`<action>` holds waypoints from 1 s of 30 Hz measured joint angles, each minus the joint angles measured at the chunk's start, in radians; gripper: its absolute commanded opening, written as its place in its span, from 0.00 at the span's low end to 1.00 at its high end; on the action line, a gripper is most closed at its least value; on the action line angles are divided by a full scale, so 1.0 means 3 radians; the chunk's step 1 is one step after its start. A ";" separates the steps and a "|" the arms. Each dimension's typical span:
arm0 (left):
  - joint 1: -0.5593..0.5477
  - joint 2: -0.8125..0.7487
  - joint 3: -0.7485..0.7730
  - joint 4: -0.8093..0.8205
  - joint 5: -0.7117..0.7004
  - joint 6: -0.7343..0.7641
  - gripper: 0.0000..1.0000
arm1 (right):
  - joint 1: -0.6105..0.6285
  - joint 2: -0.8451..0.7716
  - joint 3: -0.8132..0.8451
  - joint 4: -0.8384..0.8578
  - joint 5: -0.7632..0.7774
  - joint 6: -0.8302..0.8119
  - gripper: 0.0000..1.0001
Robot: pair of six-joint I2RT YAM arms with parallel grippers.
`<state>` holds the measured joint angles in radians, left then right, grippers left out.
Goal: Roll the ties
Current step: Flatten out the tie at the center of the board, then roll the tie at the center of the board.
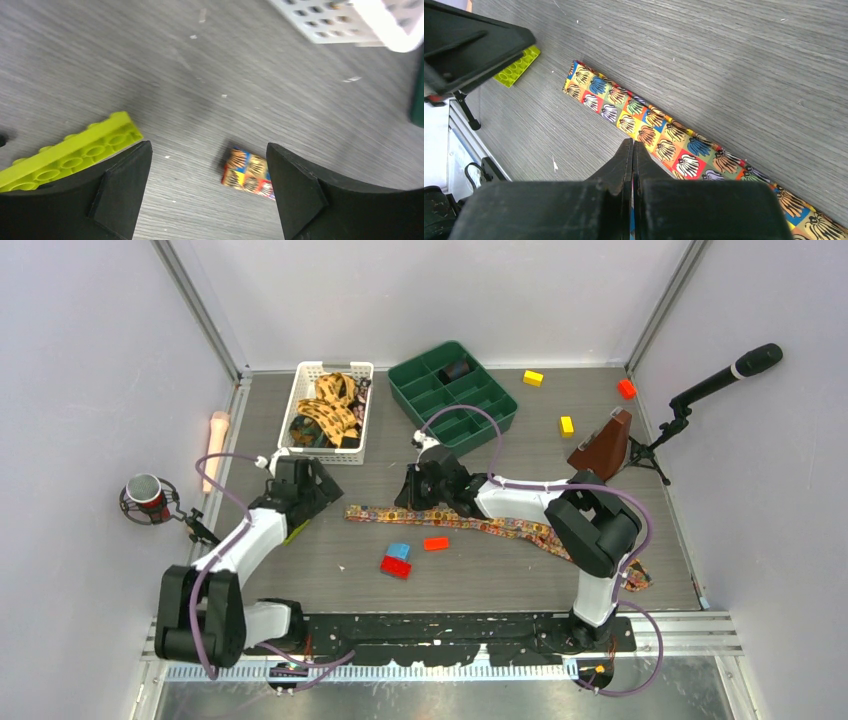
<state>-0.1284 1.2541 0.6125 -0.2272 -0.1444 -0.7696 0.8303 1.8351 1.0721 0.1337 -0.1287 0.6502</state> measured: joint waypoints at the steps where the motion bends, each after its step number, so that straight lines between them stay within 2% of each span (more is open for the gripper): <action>1: 0.0000 -0.0079 -0.0009 0.0009 0.0048 0.0027 0.89 | 0.0000 0.0000 0.0000 0.0000 -0.0005 -0.0003 0.00; 7: 0.0000 -0.0605 -0.0071 0.0315 0.0593 0.0145 0.85 | 0.0000 0.0006 0.0000 0.0081 -0.0182 -0.0003 0.00; 13: -0.0001 -0.0598 -0.0454 0.0637 0.1003 0.0109 0.69 | 0.0023 0.0131 0.0004 0.0257 -0.0449 0.0025 0.00; 19: -0.0001 -0.0520 -0.0811 0.0721 0.1142 0.0057 0.66 | 0.0050 0.0387 0.0135 0.0401 -0.0704 0.0154 0.00; 30: -0.0001 -0.0323 -0.0818 0.1064 0.1184 0.0067 0.64 | 0.0062 0.0743 0.0458 0.0501 -0.0858 0.0313 0.00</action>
<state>-0.1287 1.1572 0.3672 0.0921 0.2108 -0.7494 0.8490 2.0579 1.2095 0.2840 -0.3862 0.7441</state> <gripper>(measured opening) 0.653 0.033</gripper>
